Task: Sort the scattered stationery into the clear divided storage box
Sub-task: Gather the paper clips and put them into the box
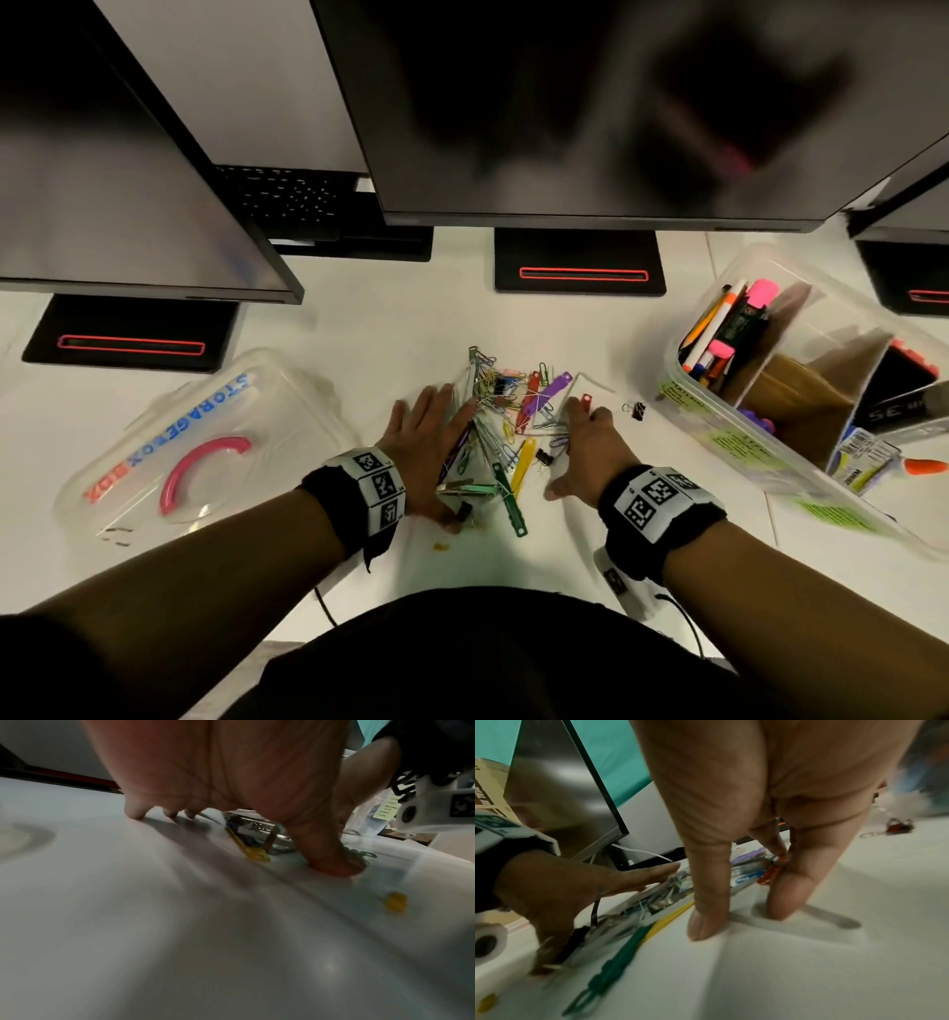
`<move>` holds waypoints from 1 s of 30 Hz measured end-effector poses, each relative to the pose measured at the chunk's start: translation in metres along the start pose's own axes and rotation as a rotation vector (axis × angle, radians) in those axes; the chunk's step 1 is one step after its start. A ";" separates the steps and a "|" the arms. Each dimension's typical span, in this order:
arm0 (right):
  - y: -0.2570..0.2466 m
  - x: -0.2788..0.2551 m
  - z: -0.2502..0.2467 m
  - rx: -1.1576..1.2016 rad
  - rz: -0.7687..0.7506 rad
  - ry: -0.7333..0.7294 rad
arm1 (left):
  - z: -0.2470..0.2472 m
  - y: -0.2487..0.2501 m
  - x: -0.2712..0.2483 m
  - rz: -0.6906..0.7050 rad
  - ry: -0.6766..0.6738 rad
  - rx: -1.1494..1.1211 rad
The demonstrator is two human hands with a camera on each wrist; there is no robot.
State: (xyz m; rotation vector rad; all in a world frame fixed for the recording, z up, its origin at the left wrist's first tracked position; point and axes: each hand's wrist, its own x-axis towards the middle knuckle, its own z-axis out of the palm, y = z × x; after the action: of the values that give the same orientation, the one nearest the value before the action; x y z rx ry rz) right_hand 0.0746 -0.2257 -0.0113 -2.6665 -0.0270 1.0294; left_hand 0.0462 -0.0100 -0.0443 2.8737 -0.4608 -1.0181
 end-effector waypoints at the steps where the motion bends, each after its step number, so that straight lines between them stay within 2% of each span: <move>1: -0.004 0.001 0.000 0.016 -0.028 0.006 | -0.003 0.003 0.004 -0.011 0.025 -0.023; 4: -0.010 0.003 -0.004 0.061 -0.098 0.024 | -0.013 0.009 0.014 -0.035 0.081 -0.127; 6: -0.006 0.003 -0.011 0.119 -0.121 0.089 | -0.020 0.005 0.019 -0.023 0.095 -0.184; 10: 0.017 0.005 -0.024 0.132 -0.068 0.439 | -0.025 -0.011 0.019 0.023 0.118 -0.245; 11: 0.022 0.008 -0.024 0.111 -0.047 0.470 | -0.026 -0.015 0.018 0.029 0.119 -0.264; 16: 0.027 0.019 0.000 -0.086 -0.002 0.292 | -0.031 -0.017 0.010 0.080 0.053 -0.246; 22: 0.013 0.004 0.020 -0.108 -0.176 0.232 | -0.011 -0.011 -0.007 0.183 -0.069 0.083; 25: 0.008 0.000 0.023 -0.124 -0.245 0.157 | 0.001 -0.009 -0.009 0.188 -0.074 0.181; 30: 0.007 -0.006 0.019 -0.105 -0.328 0.034 | 0.007 -0.001 -0.006 0.106 0.011 0.068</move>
State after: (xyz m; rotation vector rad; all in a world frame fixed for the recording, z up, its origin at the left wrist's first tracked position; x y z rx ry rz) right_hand 0.0573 -0.2280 -0.0231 -2.6492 -0.5061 0.8968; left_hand 0.0376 -0.0074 -0.0462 2.8763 -0.6518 -0.9873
